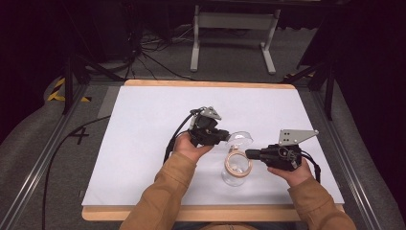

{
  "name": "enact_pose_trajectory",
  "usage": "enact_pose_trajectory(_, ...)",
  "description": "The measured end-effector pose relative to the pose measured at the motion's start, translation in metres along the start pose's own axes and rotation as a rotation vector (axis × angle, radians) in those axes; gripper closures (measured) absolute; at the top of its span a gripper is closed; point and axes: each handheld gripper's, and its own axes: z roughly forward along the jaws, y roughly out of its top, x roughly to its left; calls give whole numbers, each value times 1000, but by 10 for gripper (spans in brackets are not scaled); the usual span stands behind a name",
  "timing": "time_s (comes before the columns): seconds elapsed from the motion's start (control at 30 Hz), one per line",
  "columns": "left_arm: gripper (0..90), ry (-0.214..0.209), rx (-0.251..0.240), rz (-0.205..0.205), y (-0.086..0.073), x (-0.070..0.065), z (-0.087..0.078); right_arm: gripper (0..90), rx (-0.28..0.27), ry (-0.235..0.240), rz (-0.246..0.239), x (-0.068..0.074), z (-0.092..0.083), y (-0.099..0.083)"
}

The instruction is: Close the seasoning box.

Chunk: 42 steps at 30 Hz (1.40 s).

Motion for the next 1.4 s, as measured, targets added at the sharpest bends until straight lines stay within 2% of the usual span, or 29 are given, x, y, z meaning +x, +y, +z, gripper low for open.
enact_pose_trajectory(0.1,810,-12,-7,-5,-1,1,0,892,2,3,2,0,0,0)
enact_pose_trajectory(0.23,809,-16,7,16,0,-2,0,892,4,4,2,1,0,1)
enact_pose_trajectory(0.43,803,-18,17,18,1,-4,-2,889,13,16,1,3,0,1)
enact_pose_trajectory(0.7,793,-11,-5,10,0,-1,-6,890,50,42,-16,7,0,4)
enact_pose_trajectory(0.87,786,5,0,5,-2,2,-13,890,97,60,-28,9,0,5)
enact_pose_trajectory(0.9,786,5,0,5,-2,2,-13,890,128,76,-37,11,1,5)
enact_pose_trajectory(0.97,785,13,-1,5,-3,4,-15,890,152,88,-42,12,1,6)
enact_pose_trajectory(1.1,784,9,-3,-9,-4,5,-16,890,193,107,-52,13,3,5)
enact_pose_trajectory(1.4,768,3,32,1,-5,6,-15,885,274,132,-43,14,7,2)
